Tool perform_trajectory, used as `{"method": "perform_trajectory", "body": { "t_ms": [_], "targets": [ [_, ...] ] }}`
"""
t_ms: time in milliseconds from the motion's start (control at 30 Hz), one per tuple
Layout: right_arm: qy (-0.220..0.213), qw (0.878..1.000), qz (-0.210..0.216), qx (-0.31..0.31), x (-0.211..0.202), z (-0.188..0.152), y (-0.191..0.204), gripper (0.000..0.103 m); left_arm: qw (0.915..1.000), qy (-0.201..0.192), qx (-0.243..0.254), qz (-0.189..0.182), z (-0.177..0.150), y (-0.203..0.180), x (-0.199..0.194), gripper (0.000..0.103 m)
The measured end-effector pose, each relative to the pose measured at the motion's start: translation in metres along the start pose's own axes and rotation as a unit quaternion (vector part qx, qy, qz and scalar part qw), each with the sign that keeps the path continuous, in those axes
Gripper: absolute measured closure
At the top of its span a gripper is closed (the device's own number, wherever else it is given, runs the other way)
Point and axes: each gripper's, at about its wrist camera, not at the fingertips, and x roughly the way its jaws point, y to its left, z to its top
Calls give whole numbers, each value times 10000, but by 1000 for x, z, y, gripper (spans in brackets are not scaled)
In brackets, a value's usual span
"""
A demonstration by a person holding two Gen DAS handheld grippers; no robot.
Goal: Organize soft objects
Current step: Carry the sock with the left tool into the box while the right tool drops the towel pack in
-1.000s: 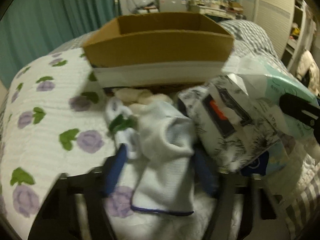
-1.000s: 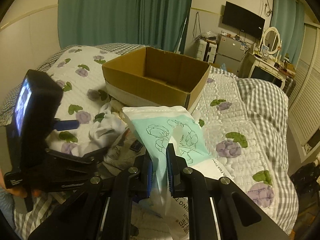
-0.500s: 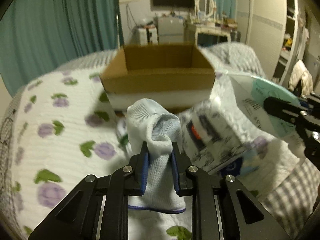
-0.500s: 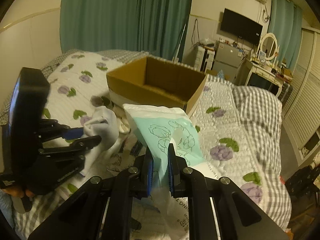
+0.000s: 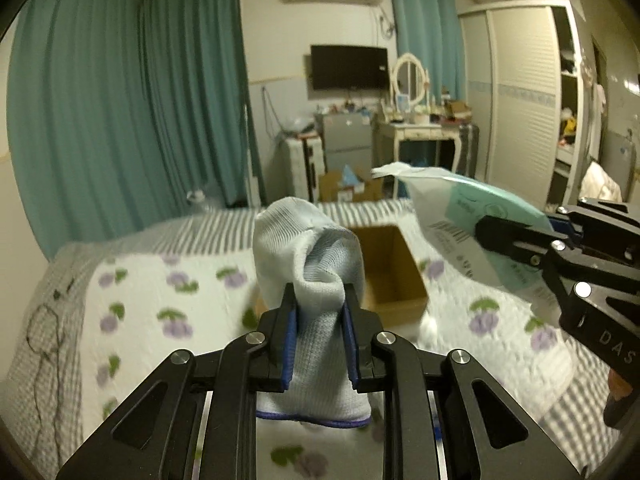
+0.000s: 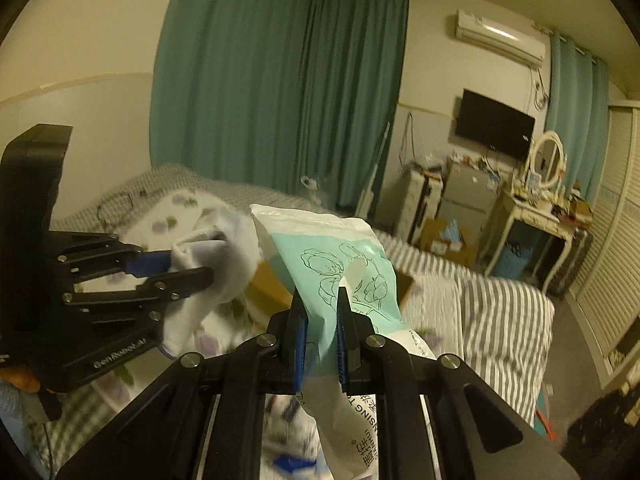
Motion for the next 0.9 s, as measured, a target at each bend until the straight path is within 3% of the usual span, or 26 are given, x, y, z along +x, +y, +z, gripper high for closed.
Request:
{"method": "perform_trajectory", "body": {
  "t_ms": [200,400,700,900],
  "targets": [
    [-112,9998,190,-28,34,42,-15,91,9999,-45,-57,-138,34,11,40,84],
    [119,9994,319,30,98,63,-35,91,9999,119,100,-34,42,11,95,84],
    [1031,9927,505,356,223,27,-60,93,9955,937,52,-146,10,13,188,83],
    [1412,9867,628,509,273,3,-70,93,9926,1198,63,-166,-4,8,214,83]
  ]
}}
